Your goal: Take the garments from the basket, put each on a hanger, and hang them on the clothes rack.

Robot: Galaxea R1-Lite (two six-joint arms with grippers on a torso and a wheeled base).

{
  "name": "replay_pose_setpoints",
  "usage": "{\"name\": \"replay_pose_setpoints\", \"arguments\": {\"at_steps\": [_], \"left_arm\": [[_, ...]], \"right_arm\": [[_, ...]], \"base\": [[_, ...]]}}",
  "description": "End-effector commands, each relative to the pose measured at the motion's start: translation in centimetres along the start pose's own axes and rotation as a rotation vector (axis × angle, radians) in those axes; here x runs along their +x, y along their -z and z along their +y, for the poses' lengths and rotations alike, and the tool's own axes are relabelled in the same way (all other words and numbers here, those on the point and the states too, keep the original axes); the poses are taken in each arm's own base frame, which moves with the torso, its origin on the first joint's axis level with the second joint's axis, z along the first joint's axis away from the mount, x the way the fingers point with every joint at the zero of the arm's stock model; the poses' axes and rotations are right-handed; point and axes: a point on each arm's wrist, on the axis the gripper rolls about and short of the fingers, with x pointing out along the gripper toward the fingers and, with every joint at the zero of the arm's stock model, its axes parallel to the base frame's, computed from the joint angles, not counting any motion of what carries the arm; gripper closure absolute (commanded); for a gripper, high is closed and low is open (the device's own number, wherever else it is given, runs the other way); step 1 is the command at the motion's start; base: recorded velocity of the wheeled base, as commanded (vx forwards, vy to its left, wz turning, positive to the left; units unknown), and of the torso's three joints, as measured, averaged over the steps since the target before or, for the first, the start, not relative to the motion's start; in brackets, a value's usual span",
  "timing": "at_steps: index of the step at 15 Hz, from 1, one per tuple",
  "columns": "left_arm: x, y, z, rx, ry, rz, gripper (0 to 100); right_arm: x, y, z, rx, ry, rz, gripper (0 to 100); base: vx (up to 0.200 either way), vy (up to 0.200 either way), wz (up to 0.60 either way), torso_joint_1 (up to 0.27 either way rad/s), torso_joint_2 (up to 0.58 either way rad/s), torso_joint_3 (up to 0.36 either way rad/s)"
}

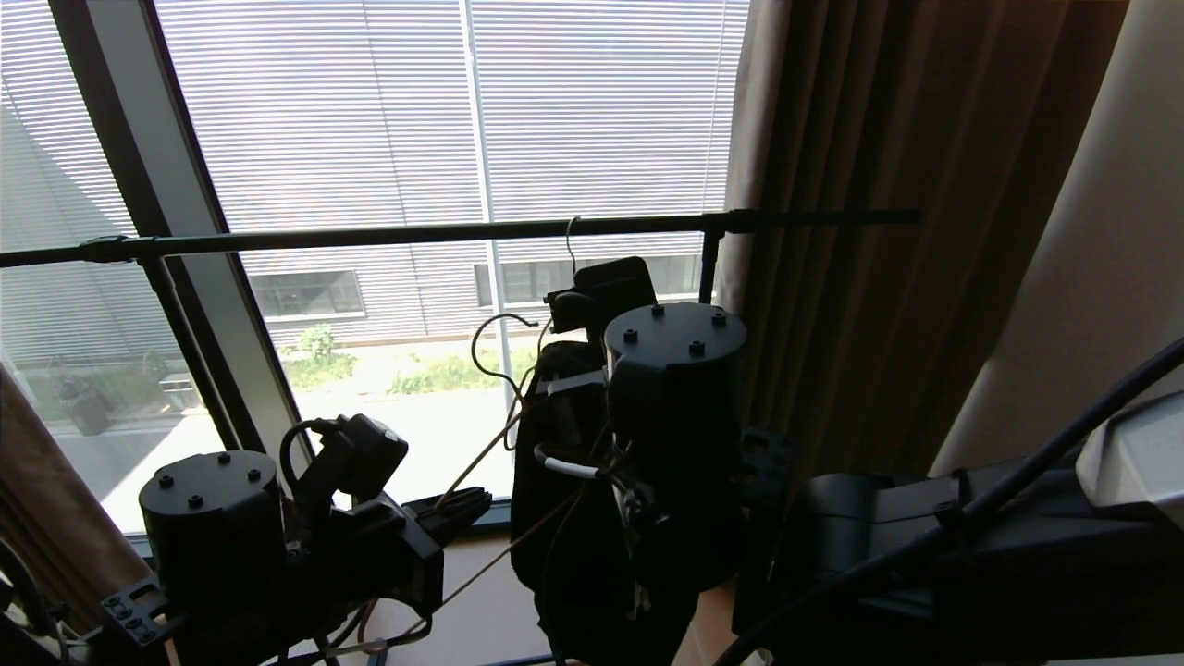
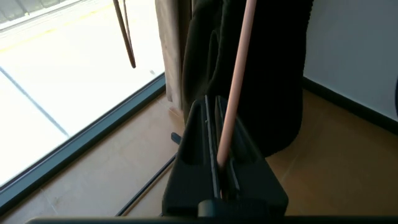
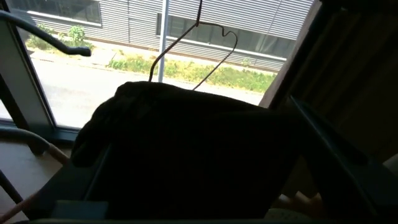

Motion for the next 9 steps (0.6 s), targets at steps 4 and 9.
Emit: {"name": "replay_pose_setpoints", "arguments": {"at_steps": [4, 9], "left_arm": [[1.7, -0.3, 1.4, -0.007, -0.052, -0.014, 100], [1.6, -0.3, 1.4, -0.001, -0.034, -0.015, 100]], "right_arm": [[-1.9, -0.6, -1.5, -0.006, -0.017, -0.001, 0], [-4.1, -1.4, -4.0, -0.009, -0.052, -0.008, 0]], "base": [[0.0, 0.0, 0.0, 0.0, 0.0, 0.0], [0.0, 0.0, 0.0, 0.0, 0.0, 0.0]]}}
